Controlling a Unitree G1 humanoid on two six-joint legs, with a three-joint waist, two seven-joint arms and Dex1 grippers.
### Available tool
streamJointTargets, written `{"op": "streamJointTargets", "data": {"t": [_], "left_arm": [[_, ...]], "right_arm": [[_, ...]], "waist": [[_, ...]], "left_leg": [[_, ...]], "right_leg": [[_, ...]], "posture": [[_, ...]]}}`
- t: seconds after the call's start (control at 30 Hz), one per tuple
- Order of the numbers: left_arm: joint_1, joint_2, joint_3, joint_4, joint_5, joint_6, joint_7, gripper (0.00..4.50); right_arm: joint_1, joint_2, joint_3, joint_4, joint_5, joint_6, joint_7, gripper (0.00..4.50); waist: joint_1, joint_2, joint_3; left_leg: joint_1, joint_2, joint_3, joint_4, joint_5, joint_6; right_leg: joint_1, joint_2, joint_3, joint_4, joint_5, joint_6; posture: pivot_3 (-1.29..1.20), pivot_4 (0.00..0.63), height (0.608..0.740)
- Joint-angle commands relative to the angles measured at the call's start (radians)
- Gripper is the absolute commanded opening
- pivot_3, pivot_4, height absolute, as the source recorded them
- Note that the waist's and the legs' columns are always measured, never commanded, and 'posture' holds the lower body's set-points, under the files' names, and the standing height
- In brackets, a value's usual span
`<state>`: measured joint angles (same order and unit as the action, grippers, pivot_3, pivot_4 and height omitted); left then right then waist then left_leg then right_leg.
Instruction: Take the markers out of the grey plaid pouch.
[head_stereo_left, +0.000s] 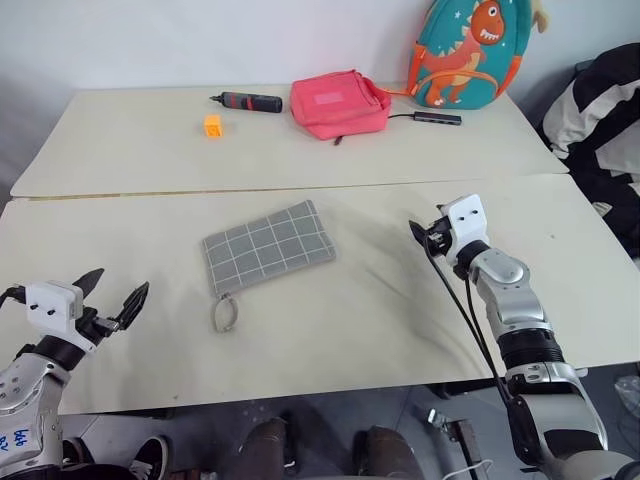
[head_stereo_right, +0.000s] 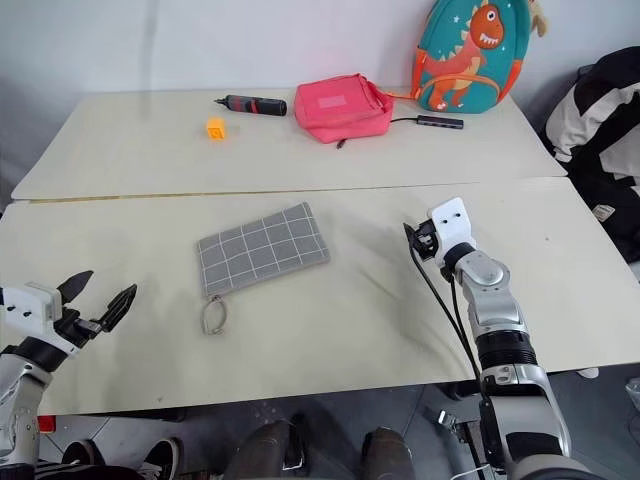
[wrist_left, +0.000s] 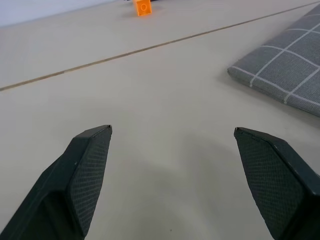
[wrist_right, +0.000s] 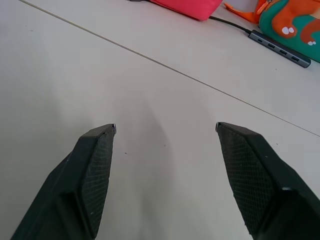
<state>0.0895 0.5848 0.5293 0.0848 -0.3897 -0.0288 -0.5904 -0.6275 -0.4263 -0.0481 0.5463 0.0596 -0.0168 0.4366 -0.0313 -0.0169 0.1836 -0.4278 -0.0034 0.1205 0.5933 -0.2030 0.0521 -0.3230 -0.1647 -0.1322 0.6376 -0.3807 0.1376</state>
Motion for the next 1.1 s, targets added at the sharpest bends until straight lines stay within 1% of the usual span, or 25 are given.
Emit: {"op": "streamJointTargets", "data": {"t": [0.03,0.1,0.17,0.23,0.33,0.5,0.6,0.67,0.7,0.83,0.87,1.0,1.1], "left_arm": [[0.007,-0.001,-0.001,-0.041,-0.004,-0.010,-0.004,4.17],[0.022,-0.003,-0.017,-0.076,-0.028,0.056,-0.007,4.17],[0.039,-0.010,-0.030,-0.101,-0.036,0.065,-0.026,4.17],[0.047,-0.012,-0.035,-0.113,-0.059,0.047,-0.072,4.17],[0.016,0.002,-0.010,-0.089,-0.066,-0.002,-0.100,4.17],[-0.025,0.037,-0.014,-0.021,0.029,-0.121,-0.088,4.17],[-0.048,0.069,-0.041,0.017,0.086,-0.202,-0.100,4.19],[-0.063,0.078,-0.061,0.032,0.110,-0.238,-0.107,4.19],[-0.066,0.085,-0.082,0.038,0.132,-0.272,-0.121,4.19],[-0.088,0.089,-0.157,0.061,0.210,-0.352,-0.123,4.19],[-0.090,0.093,-0.168,0.068,0.221,-0.368,-0.126,4.19],[-0.102,0.121,-0.166,0.117,0.225,-0.429,-0.134,4.19],[-0.114,0.185,-0.182,0.209,0.306,-0.560,-0.130,4.19]], "right_arm": [[-0.014,-0.009,-0.021,-0.045,0.009,-0.009,-0.001,3.37],[-0.010,-0.009,-0.023,-0.052,0.014,-0.002,0.001,3.37],[-0.008,-0.010,-0.021,-0.057,0.011,-0.002,0.001,3.37],[-0.007,-0.010,-0.021,-0.061,0.011,-0.003,0.002,3.37],[-0.002,-0.014,0.002,-0.088,-0.003,-0.028,0.025,3.37],[0.000,0.022,0.026,-0.199,0.033,0.022,0.085,3.37],[-0.001,0.095,0.069,-0.305,0.061,0.091,0.100,2.73],[0.000,0.133,0.101,-0.337,0.045,0.106,0.089,2.05],[-0.001,0.157,0.116,-0.342,0.037,0.109,0.077,1.62],[-0.006,0.245,0.214,-0.310,-0.031,0.071,0.051,0.43],[-0.006,0.261,0.224,-0.303,-0.038,0.068,0.048,0.06],[-0.007,0.283,0.294,-0.264,-0.129,0.046,0.014,0.02],[-0.006,0.281,0.310,-0.229,-0.157,0.047,0.007,0.02]], "waist": [[0.000,0.000,0.000],[0.000,0.000,0.000],[-0.001,0.000,0.000],[-0.001,0.000,0.000],[0.001,0.000,0.000],[0.000,0.000,0.000],[-0.005,0.000,0.000],[-0.006,0.000,0.000],[-0.006,0.000,0.000],[-0.004,0.000,0.000],[-0.004,0.000,0.000],[-0.003,0.000,0.000],[-0.003,0.000,0.000]], "left_leg": [[0.000,0.000,0.000,0.000,0.000,0.000],[0.000,0.000,0.000,0.000,0.000,0.000],[0.000,0.000,0.000,0.000,0.000,0.000],[0.000,0.000,0.000,0.000,0.000,0.000],[0.000,0.000,0.000,0.000,0.000,0.000],[0.000,0.000,0.000,0.000,0.000,-0.001],[0.000,0.001,0.000,-0.001,0.000,-0.001],[0.000,0.001,0.000,-0.002,0.000,-0.001],[0.000,0.001,0.000,-0.002,0.000,-0.001],[0.000,0.000,0.001,-0.003,0.000,-0.001],[0.000,0.000,0.001,-0.003,0.000,-0.002],[0.000,0.000,0.001,-0.003,-0.001,-0.004],[0.000,0.000,0.001,-0.003,-0.002,-0.005]], "right_leg": [[0.000,0.000,0.000,0.000,0.000,0.000],[0.000,0.000,0.000,0.000,0.000,0.000],[0.000,0.000,0.000,0.000,0.000,0.000],[0.000,0.000,0.001,0.000,0.000,0.000],[0.000,0.000,0.000,-0.001,0.000,0.000],[0.000,0.000,0.000,-0.001,0.000,0.000],[-0.001,0.000,0.000,0.000,0.000,0.000],[-0.001,0.001,-0.001,0.001,0.000,0.000],[-0.002,0.001,-0.001,0.001,0.000,0.000],[-0.002,0.002,-0.001,0.002,0.000,0.000],[-0.002,0.003,0.000,0.002,0.000,0.000],[-0.004,0.003,0.000,0.006,0.000,0.000],[-0.005,0.004,0.000,0.006,0.000,0.000]], "posture": [[0.00,0.150,0.740],[0.00,0.150,0.740],[0.00,0.150,0.740],[0.00,0.150,0.740],[0.00,0.150,0.740],[0.00,0.150,0.740],[0.00,0.150,0.740],[0.00,0.150,0.740],[0.00,0.150,0.740],[0.00,0.150,0.740],[0.00,0.150,0.740],[0.00,0.150,0.740],[0.00,0.150,0.740]]}}
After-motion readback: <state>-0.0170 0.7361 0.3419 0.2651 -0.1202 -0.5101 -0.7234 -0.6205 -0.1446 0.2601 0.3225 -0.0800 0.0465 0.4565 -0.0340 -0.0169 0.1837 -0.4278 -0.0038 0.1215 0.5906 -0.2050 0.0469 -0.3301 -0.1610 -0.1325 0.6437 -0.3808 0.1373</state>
